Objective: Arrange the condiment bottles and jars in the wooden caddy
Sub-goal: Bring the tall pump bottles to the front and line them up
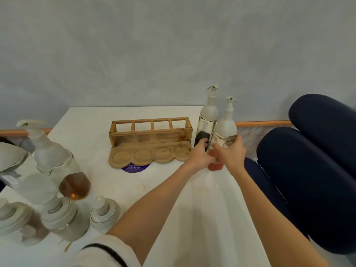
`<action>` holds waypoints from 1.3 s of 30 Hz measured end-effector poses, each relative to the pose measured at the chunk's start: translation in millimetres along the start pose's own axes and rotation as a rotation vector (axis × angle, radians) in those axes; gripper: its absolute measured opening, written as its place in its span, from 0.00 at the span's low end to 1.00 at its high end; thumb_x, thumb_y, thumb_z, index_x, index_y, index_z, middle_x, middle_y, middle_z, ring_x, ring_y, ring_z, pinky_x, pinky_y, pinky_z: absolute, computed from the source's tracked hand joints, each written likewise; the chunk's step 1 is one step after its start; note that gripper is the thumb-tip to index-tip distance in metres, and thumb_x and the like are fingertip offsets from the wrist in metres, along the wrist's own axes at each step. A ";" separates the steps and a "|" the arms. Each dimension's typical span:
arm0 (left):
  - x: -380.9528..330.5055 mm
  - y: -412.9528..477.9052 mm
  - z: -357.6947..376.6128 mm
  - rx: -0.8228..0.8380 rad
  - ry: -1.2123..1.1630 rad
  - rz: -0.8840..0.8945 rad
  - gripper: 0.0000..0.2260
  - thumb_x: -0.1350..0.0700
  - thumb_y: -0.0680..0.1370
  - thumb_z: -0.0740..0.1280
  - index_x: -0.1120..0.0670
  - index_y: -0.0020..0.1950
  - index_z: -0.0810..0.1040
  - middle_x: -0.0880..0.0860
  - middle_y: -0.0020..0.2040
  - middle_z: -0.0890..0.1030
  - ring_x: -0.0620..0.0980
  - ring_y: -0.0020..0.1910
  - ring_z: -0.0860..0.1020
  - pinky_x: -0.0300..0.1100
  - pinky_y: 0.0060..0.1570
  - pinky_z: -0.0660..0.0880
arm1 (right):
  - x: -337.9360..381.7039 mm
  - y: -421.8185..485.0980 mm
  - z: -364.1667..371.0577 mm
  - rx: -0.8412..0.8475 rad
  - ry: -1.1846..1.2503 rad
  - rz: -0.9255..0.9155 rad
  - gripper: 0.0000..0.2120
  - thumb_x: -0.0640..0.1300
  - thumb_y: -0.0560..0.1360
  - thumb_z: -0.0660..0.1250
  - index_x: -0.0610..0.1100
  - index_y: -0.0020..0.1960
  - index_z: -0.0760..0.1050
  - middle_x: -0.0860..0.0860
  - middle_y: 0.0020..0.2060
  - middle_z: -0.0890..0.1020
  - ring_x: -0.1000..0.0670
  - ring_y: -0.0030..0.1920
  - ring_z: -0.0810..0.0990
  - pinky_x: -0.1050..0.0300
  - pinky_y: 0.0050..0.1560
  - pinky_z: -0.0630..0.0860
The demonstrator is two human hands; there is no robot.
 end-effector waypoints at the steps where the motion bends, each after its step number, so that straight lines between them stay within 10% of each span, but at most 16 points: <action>1: 0.0 -0.9 -0.2 -0.010 -0.001 0.009 0.41 0.58 0.71 0.77 0.55 0.78 0.57 0.54 0.72 0.69 0.56 0.69 0.70 0.51 0.66 0.71 | 2.4 -1.4 0.5 0.006 -0.016 -0.023 0.33 0.44 0.66 0.78 0.41 0.66 0.68 0.45 0.56 0.78 0.46 0.54 0.77 0.60 0.46 0.73; 16: -3.4 -73.8 -128.1 -0.252 0.268 0.099 0.26 0.58 0.69 0.77 0.57 0.64 0.72 0.54 0.59 0.80 0.54 0.57 0.78 0.50 0.54 0.77 | 97.9 -77.7 60.1 0.292 0.043 -0.273 0.26 0.46 0.63 0.78 0.46 0.58 0.72 0.57 0.44 0.79 0.60 0.43 0.78 0.77 0.37 0.70; 20: 7.2 -99.2 -180.1 -0.180 0.349 0.020 0.20 0.61 0.70 0.73 0.57 0.61 0.74 0.53 0.56 0.80 0.53 0.55 0.78 0.48 0.55 0.77 | 117.7 -105.0 94.9 0.399 0.069 -0.312 0.33 0.53 0.61 0.79 0.46 0.63 0.72 0.55 0.51 0.80 0.55 0.50 0.79 0.61 0.49 0.77; 26: 27.5 -134.4 -233.9 -0.138 0.301 -0.044 0.17 0.66 0.71 0.72 0.56 0.58 0.77 0.51 0.52 0.81 0.52 0.52 0.79 0.40 0.45 0.75 | 134.5 -136.8 140.1 0.507 0.074 -0.329 0.27 0.49 0.62 0.80 0.48 0.56 0.73 0.63 0.41 0.77 0.64 0.39 0.76 0.72 0.34 0.68; 39: 80.5 -159.2 -282.7 -0.112 0.329 -0.178 0.17 0.62 0.72 0.74 0.61 0.59 0.77 0.60 0.57 0.81 0.58 0.58 0.79 0.53 0.60 0.75 | 132.4 -181.9 204.3 0.672 0.130 -0.298 0.33 0.47 0.60 0.82 0.47 0.62 0.73 0.58 0.46 0.80 0.61 0.45 0.78 0.67 0.43 0.72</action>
Point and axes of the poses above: each hand's wrist, its own y-axis towards the middle knuckle, its own z-axis out of the palm, x = y × z, the point moved 6 cm from there along y, towards the middle knuckle
